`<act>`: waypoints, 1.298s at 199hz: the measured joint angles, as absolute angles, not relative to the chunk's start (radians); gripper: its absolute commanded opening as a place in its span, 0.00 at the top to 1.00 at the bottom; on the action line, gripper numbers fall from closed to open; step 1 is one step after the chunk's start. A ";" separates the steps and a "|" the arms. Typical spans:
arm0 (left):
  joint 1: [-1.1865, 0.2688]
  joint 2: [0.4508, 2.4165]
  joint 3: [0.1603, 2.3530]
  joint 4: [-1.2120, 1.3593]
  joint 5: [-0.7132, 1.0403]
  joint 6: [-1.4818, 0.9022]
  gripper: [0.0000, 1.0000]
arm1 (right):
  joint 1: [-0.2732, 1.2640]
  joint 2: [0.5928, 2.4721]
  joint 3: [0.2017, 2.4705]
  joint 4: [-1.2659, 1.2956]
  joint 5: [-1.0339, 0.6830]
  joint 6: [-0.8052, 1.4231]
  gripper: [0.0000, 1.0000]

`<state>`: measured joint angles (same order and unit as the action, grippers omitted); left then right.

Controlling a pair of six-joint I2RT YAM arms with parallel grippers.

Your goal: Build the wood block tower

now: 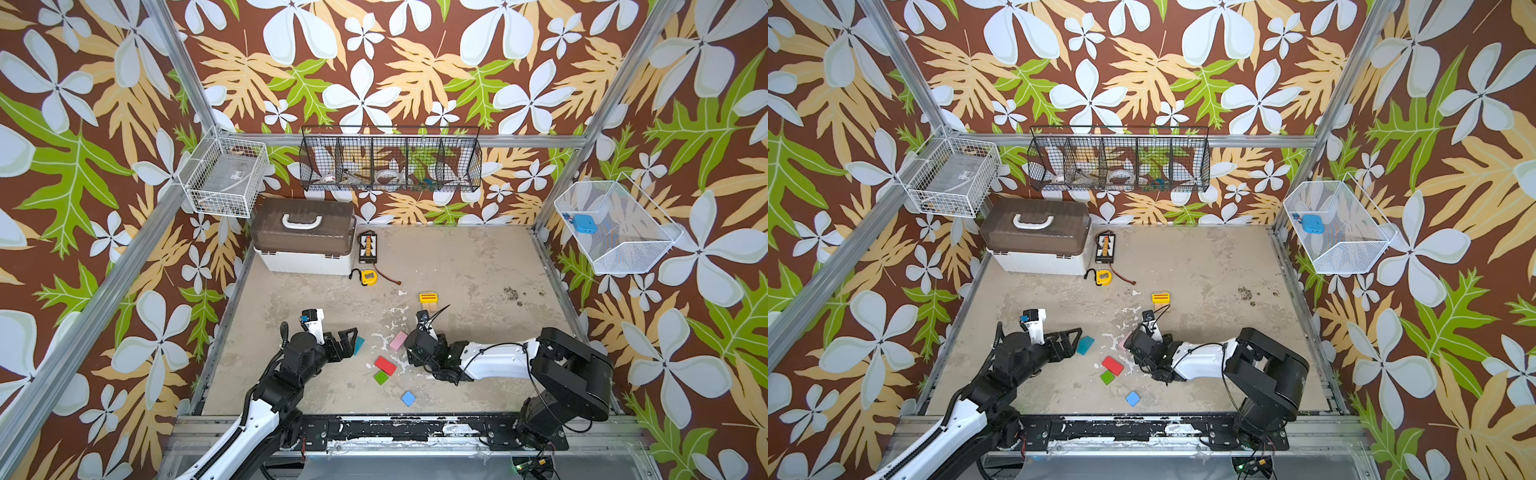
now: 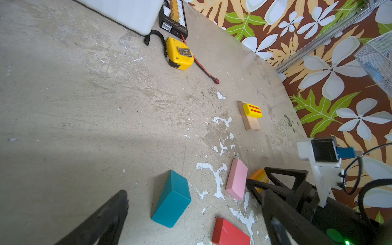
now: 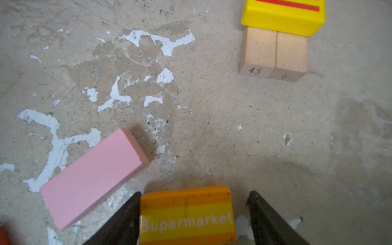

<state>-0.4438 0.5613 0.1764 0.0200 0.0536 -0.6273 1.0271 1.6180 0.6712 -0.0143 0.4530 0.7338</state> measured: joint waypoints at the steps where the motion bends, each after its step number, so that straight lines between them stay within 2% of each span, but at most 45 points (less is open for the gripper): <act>1: -0.444 0.561 0.176 0.020 0.054 -0.627 0.00 | 1.029 1.617 0.671 -0.017 0.453 0.735 0.17; 76: -0.444 0.561 0.176 0.020 0.054 -0.627 0.00 | 1.045 1.639 0.690 -0.041 0.504 0.759 0.21; 144: -0.444 0.561 0.176 0.020 0.054 -0.627 0.00 | 1.046 1.679 0.719 -0.038 0.543 0.783 0.44; 163: -0.444 0.563 0.176 0.020 0.054 -0.627 0.00 | 1.046 1.670 0.714 -0.049 0.547 0.784 0.48; 211: -0.444 0.564 0.176 0.020 0.054 -0.627 0.00 | 1.046 1.601 0.698 -0.139 0.517 0.785 0.52; 259: -0.444 0.564 0.174 0.026 0.061 -0.627 0.00 | 1.047 1.413 0.694 -0.233 0.533 0.808 0.56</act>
<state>-0.4438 0.5644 0.1738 0.0257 0.0608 -0.6273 1.0473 1.4128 0.6945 -0.2325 0.5327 0.8078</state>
